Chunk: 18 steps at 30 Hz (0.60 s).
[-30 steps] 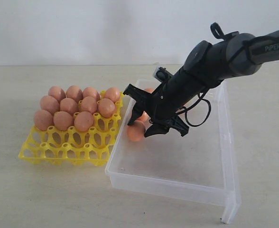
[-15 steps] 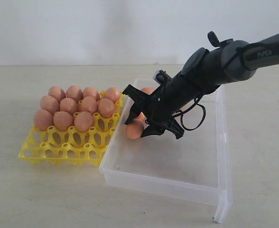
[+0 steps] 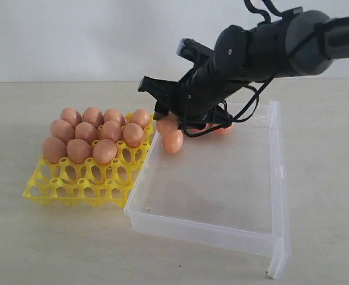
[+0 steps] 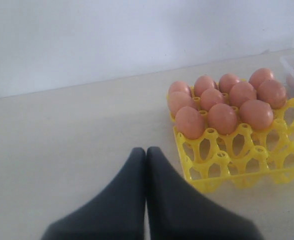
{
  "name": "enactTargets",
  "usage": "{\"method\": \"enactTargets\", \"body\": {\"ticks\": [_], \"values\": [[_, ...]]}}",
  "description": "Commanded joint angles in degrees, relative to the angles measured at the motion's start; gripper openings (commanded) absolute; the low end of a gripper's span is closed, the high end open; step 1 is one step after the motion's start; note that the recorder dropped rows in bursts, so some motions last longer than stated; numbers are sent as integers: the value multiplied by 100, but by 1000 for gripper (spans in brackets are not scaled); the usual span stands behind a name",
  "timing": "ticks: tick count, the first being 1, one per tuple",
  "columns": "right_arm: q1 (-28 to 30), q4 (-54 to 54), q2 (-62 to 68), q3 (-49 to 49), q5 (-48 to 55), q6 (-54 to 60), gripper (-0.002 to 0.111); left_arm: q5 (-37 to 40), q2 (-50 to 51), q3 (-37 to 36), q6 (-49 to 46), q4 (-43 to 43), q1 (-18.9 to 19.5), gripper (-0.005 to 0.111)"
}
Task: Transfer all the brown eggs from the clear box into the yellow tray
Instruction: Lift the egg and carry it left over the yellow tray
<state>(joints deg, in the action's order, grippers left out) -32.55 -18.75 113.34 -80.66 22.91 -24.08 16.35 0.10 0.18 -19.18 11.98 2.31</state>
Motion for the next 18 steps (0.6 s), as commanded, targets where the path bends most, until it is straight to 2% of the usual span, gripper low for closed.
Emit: {"method": "enactTargets", "body": {"ticks": [1, 4, 8, 12, 18], "values": [[-514, 2511, -441, -1, -100, -1770, 0, -10, -10, -18, 56, 15, -20, -4], [-931, 3340, -552, -1, -390, -1952, 0, -10, -10, -18, 56, 15, -20, -4], [-1322, 3547, -377, -1, -1256, -1416, 0, -10, -10, -18, 56, 15, -20, -4], [-1376, 3597, -54, -1, -1944, -1332, 0, -10, -10, -18, 56, 15, -20, -4], [-1376, 3597, 166, -1, -1874, -305, 0, -10, -10, -18, 56, 15, -20, -4]]}}
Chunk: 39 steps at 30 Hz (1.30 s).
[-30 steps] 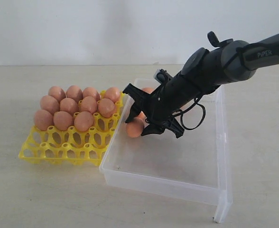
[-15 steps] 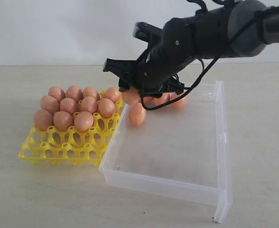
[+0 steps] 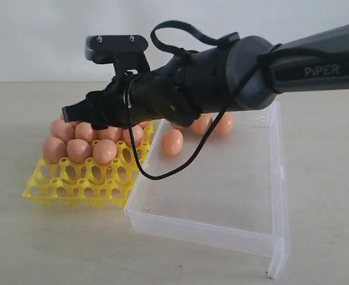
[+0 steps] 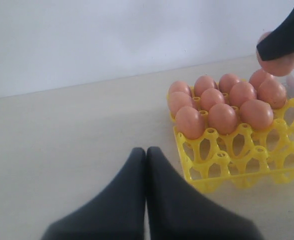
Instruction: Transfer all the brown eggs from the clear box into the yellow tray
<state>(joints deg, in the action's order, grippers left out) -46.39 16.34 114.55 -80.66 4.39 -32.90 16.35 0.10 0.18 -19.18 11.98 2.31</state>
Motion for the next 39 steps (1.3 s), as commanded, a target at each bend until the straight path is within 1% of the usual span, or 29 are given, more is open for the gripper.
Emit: {"method": "enactTargets", "body": {"ticks": [1, 3, 12, 16, 22, 23, 25, 28, 30, 31, 33, 35, 37, 39], "values": [[7, 101, 38, -1, 45, 639, 0, -10, -10, -18, 56, 15, -20, -4], [7, 184, 101, 11, 22, 824, 0, -10, -10, -18, 56, 15, -20, -4], [68, 189, 258, 175, -439, 824, 0, -10, -10, -18, 56, 15, -20, -4], [68, 189, 204, 464, -470, 1329, 0, -10, -10, -18, 56, 15, -20, -4], [68, 142, -354, 936, -1314, 1718, 0, -10, -10, -18, 56, 15, -20, -4], [68, 21, -480, 1016, -1443, 1808, 0, -10, -10, -18, 56, 15, -20, -4], [79, -420, -685, 1201, -1559, 2340, 0, -10, -10, -18, 56, 15, -20, -4], [249, -1748, -855, 1511, -1696, 3672, 0, -10, -10, -18, 56, 15, -20, -4], [401, -2732, -856, 1810, -2071, 4271, 0, -10, -10, -18, 56, 15, -20, -4], [464, -3124, -856, 1933, -2301, 4310, 0, -10, -10, -18, 56, 15, -20, -4], [586, -3616, -787, 2174, -3001, 3925, 0, -10, -10, -18, 56, 15, -20, -4], [654, -3490, -660, 2214, -3451, 3461, 0, -10, -10, -18, 56, 15, -20, -4], [681, -2801, -506, 2214, -3812, 3235, 0, -10, -10, -18, 56, 15, -20, -4], [681, -1696, -346, 2199, -4026, 3235, 0, -10, -10, -18, 56, 15, -20, -4]]}}
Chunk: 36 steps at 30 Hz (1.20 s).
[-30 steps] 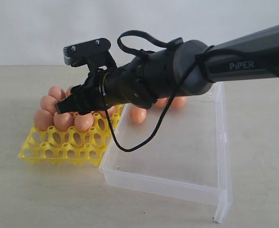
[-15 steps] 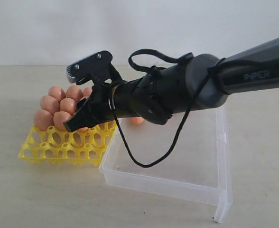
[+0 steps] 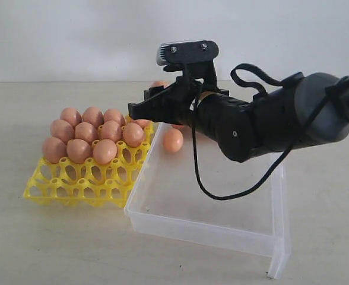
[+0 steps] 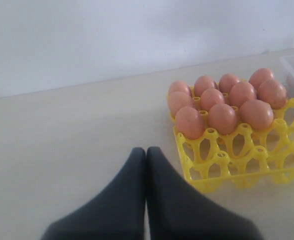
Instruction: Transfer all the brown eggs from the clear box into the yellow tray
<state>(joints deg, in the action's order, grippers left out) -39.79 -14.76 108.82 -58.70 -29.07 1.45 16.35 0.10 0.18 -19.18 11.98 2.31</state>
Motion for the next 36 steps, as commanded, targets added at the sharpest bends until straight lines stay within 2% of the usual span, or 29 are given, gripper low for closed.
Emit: {"method": "enactTargets", "body": {"ticks": [1, 4, 9, 13, 33, 35, 36], "values": [[21, 1954, 300, -15, -628, -290, 0, -10, -10, -18, 56, 15, -20, -4], [21, 2808, 410, -15, -458, -1040, 0, -10, -10, -18, 56, 15, -20, -4], [11, 2931, 491, -15, -356, -1662, 0, -10, -10, -18, 56, 15, -20, -4], [-3, 3278, 621, -15, -235, -1657, 0, -10, -10, -18, 56, 15, -20, -4], [-12, 2989, 1058, -212, -366, -1759, 0, -10, -10, -18, 56, 15, -20, -4], [-12, 2989, 1058, -212, -366, -1747, 2, -10, -10, -18, 56, 15, -20, -4], [-12, 2989, 1058, -212, -366, -1747, 7, -10, -10, -18, 56, 15, -20, -4]]}}
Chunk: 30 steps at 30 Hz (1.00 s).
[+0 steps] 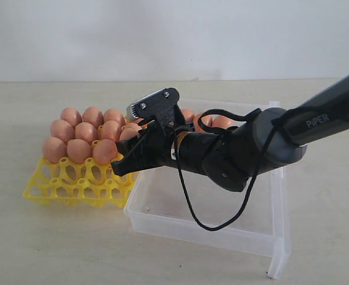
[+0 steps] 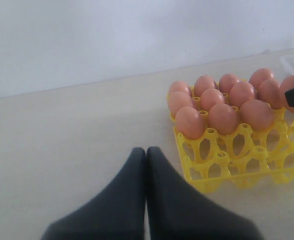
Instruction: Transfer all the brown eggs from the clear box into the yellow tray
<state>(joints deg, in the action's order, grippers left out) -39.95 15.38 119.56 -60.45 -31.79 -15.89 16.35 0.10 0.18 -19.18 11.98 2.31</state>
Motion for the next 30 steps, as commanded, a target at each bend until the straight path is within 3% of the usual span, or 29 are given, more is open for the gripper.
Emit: {"method": "enactTargets", "body": {"ticks": [1, 11, 18, 23, 30], "values": [[4, -25, -13, -37, -72, -13, 11, -10, -10, -18, 56, 15, -20, -4], [4, -14, -13, -37, -8, -13, 43, -10, -10, -18, 56, 15, -20, -4], [4, 8, -13, -239, 116, -4, 45, -10, -10, -18, 56, 15, -20, -4], [0, 48, -13, -657, 871, -4, 57, -10, -10, -18, 56, 15, -20, -4], [0, 331, -13, -657, 1423, -21, 56, -10, -10, -18, 56, 15, -20, -4]]}}
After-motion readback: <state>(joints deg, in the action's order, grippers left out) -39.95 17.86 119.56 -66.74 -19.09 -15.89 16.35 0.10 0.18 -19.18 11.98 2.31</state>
